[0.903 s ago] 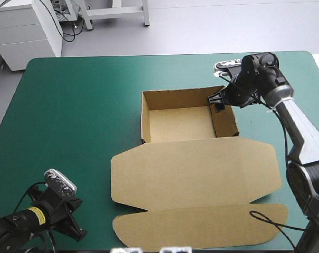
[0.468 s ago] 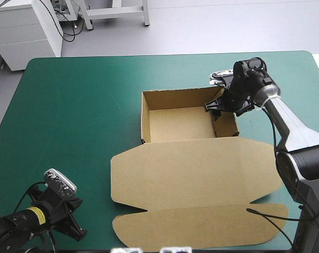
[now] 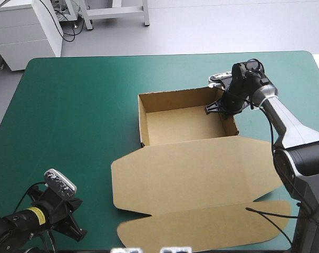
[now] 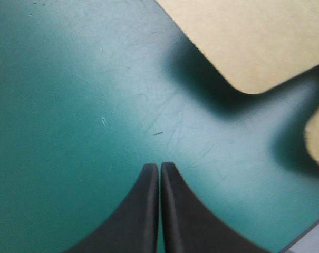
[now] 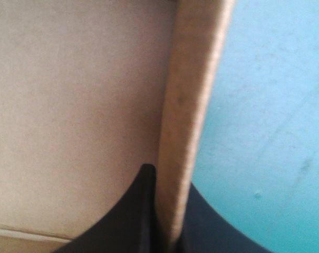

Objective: Fold the box

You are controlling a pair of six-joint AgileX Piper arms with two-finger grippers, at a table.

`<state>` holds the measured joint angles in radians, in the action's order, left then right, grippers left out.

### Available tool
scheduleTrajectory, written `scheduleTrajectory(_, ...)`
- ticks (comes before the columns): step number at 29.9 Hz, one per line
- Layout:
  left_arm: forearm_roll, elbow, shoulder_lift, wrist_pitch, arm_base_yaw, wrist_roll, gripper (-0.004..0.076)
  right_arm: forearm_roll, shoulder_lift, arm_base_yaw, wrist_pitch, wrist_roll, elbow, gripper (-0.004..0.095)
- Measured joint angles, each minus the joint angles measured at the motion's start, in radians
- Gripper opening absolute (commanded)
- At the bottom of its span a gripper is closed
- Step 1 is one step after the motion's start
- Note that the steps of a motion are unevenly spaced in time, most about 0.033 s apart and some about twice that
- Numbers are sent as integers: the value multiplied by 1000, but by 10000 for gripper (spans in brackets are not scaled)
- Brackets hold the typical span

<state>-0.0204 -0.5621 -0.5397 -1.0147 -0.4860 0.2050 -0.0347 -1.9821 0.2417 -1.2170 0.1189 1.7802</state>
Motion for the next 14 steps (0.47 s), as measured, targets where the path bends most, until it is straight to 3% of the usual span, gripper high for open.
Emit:
scheduleTrajectory(7, 1, 0, 0, -1, 0, 0, -8, 60, 0, -67, 0, 32, 76, -19)
scheduleTrajectory(14, 1, 0, 0, -15, 0, 0, -8, 96, 0, -318, 25, 55, 136, -19)
